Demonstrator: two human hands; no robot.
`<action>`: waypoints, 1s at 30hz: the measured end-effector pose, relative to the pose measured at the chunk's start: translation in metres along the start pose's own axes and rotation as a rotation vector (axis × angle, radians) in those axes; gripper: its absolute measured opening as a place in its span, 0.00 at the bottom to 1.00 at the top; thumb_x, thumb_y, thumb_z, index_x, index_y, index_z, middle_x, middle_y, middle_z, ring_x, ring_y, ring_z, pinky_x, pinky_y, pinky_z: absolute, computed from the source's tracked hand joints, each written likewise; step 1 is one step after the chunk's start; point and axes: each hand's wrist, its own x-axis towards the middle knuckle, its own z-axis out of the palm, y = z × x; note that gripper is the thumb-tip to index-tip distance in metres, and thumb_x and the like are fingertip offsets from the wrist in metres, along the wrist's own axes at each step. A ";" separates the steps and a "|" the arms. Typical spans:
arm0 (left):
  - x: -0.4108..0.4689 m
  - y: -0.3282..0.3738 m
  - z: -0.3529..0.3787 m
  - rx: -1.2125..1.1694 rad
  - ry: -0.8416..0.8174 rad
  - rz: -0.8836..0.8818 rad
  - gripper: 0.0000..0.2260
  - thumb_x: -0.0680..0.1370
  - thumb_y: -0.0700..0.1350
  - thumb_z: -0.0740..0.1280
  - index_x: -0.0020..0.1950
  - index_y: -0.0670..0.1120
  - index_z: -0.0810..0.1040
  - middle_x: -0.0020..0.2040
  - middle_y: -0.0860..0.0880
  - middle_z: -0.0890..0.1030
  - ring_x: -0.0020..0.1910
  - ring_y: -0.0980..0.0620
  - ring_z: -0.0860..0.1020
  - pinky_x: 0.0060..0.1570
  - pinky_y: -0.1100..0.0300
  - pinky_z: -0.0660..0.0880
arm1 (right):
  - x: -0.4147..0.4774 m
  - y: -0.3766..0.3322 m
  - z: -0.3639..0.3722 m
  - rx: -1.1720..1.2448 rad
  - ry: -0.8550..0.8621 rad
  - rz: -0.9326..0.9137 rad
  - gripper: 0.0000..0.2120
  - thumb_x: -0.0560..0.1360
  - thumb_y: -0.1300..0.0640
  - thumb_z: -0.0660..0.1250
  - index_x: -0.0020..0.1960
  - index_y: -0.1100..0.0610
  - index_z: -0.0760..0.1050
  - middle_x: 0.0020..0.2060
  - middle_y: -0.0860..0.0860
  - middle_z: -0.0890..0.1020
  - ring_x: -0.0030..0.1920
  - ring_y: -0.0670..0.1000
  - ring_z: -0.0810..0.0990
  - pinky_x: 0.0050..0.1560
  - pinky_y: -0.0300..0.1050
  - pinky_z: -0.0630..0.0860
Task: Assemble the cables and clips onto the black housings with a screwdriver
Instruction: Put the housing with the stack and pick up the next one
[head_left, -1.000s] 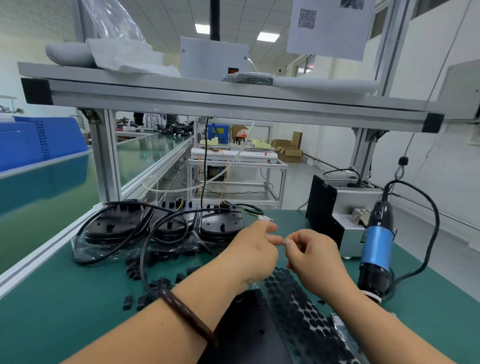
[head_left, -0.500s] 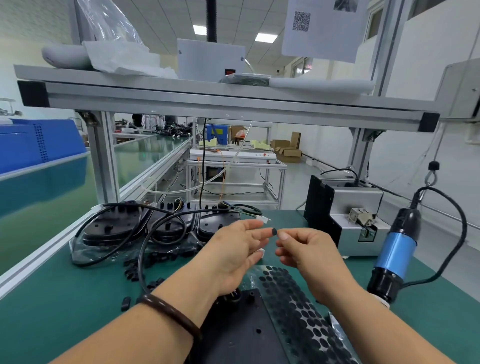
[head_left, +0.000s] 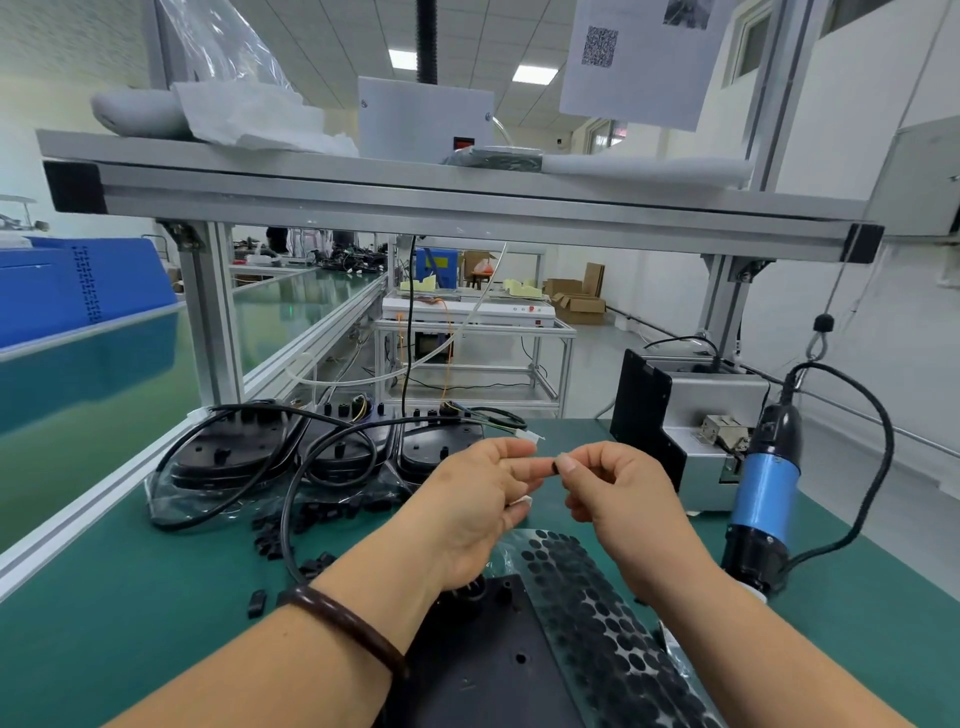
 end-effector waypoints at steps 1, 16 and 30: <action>0.001 0.000 0.000 0.003 0.001 0.003 0.20 0.77 0.26 0.51 0.57 0.46 0.73 0.50 0.49 0.85 0.64 0.50 0.74 0.63 0.55 0.70 | 0.000 0.001 0.000 0.002 -0.006 0.005 0.07 0.76 0.59 0.68 0.39 0.56 0.78 0.26 0.46 0.77 0.28 0.42 0.73 0.33 0.39 0.74; -0.004 0.008 -0.019 0.336 0.169 0.128 0.26 0.75 0.26 0.50 0.61 0.54 0.68 0.68 0.52 0.73 0.65 0.54 0.68 0.66 0.55 0.66 | -0.012 -0.016 -0.012 0.110 -0.331 0.192 0.11 0.74 0.59 0.71 0.33 0.54 0.79 0.28 0.47 0.75 0.32 0.45 0.71 0.38 0.40 0.70; -0.096 -0.013 -0.039 0.792 0.282 0.305 0.17 0.79 0.37 0.59 0.61 0.58 0.68 0.58 0.58 0.73 0.54 0.62 0.72 0.45 0.77 0.67 | -0.072 -0.034 -0.015 0.070 -0.542 0.307 0.08 0.75 0.67 0.68 0.37 0.61 0.75 0.29 0.50 0.75 0.32 0.46 0.73 0.37 0.35 0.73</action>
